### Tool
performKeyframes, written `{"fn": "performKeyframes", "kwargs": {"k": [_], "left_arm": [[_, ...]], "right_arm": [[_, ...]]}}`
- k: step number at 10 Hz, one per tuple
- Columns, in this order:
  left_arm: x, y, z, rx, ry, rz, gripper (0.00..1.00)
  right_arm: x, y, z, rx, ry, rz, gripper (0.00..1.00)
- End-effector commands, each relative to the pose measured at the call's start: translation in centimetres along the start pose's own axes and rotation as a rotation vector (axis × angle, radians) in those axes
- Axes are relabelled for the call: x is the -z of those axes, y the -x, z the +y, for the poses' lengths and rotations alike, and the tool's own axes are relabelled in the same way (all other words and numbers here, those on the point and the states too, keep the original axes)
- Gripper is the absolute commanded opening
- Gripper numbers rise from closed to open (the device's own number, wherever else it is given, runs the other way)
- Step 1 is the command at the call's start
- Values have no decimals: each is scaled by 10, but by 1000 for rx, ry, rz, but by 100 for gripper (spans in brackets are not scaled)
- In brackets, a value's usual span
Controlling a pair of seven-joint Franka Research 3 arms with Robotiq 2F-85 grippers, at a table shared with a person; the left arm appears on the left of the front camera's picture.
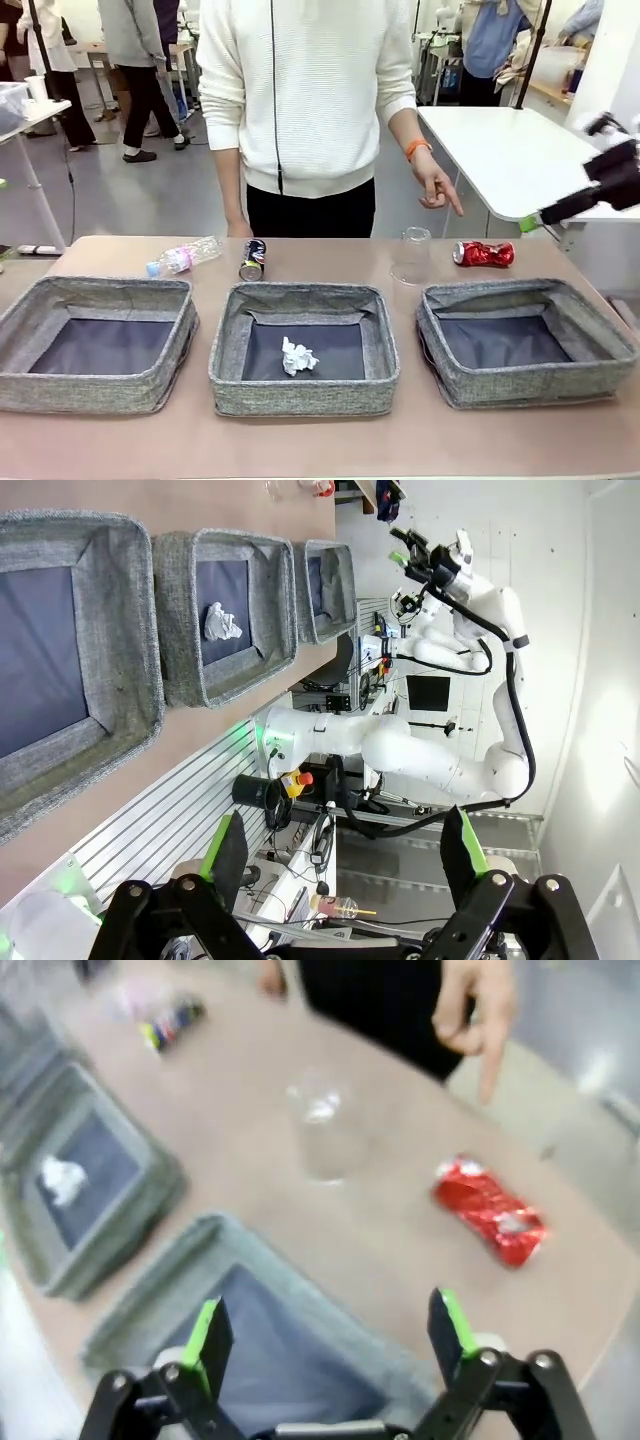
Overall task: Sort the waste into the appropriate baskets.
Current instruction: Pick up the waste item pointed out by the person.
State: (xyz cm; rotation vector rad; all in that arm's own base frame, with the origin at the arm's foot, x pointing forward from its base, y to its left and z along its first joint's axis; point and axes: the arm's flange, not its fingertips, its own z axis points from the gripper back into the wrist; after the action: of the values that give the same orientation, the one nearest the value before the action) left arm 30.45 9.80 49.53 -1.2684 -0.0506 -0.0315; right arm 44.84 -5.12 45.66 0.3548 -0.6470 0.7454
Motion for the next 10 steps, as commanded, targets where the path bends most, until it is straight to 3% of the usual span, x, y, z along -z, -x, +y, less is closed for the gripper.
{"fn": "performKeyframes", "kwargs": {"k": [1, 2, 3, 4, 5, 6, 8, 10], "left_arm": [[-2, 4, -1, 13, -1, 11, 100], [-2, 4, -1, 13, -1, 11, 100], [-2, 4, -1, 13, -1, 11, 100], [-2, 4, -1, 13, -1, 11, 100], [-2, 4, -1, 13, -1, 11, 100], [-2, 4, -1, 13, -1, 11, 100], [-2, 4, -1, 13, -1, 11, 100], [-2, 4, -1, 13, -1, 11, 100]], "right_arm": [[14, 0, -22, -341, 144, 148, 100], [11, 0, -23, -296, 123, 243, 100], [12, -6, -11, -141, 40, 86, 100], [12, -6, -11, -141, 40, 86, 100], [20, -4, -20, -238, 68, 185, 100], [17, 16, -19, -249, 92, 271, 100], [40, 16, -32, -285, -11, 249, 100], [68, 5, -51, -308, -63, 296, 100]]}}
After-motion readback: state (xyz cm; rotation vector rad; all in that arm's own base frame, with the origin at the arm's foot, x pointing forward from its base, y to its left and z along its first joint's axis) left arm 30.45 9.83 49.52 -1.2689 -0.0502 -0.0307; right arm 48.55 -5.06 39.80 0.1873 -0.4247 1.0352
